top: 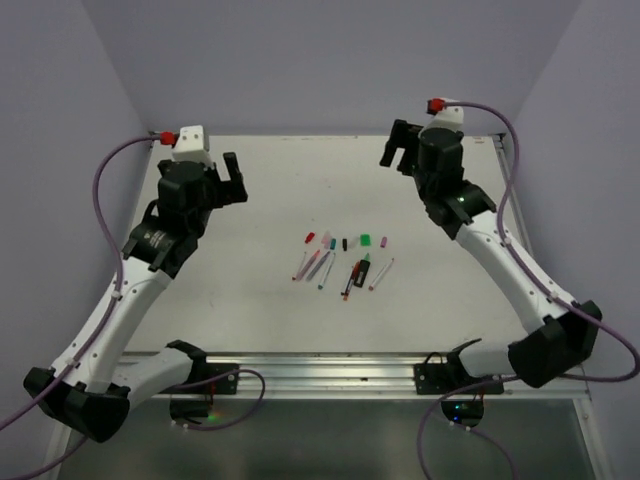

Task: Open the pen caps

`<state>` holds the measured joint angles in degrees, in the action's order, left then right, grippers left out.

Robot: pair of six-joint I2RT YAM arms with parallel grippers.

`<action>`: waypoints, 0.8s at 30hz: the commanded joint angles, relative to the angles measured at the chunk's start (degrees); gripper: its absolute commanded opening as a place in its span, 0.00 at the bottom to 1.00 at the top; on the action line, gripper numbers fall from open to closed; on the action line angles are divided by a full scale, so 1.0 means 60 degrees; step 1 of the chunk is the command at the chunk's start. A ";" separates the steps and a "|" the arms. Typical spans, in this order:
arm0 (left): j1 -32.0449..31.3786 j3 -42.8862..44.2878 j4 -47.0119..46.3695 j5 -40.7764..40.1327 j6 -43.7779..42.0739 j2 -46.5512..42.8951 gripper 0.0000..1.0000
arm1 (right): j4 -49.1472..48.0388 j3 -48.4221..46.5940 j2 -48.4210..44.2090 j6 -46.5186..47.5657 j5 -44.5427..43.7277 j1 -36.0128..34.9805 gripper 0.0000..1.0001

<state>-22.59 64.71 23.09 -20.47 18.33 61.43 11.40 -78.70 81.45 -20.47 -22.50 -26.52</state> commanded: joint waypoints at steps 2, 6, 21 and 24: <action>0.0088 0.1196 0.1599 -0.1377 -0.0564 -0.0773 1.00 | 0.1057 0.0576 -0.2292 0.1740 -0.1858 0.0128 0.94; 0.0088 0.1812 0.2200 -0.1876 -0.0681 -0.1404 1.00 | 0.1934 0.0607 -0.4036 0.2239 -0.2489 0.0129 0.98; 0.0073 0.1769 0.4689 -0.3326 0.0343 -0.4393 1.00 | 0.3945 0.0811 -0.8737 0.3309 -0.3223 0.0114 0.98; 0.0073 0.1725 0.5130 -0.3108 0.0607 -0.4803 1.00 | 0.4149 0.0972 -0.9150 0.3338 -0.3120 0.0129 0.99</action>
<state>-22.50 74.41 48.47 -38.26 19.00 33.65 33.45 -73.91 28.21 -2.70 -41.01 -25.58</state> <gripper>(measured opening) 0.997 0.985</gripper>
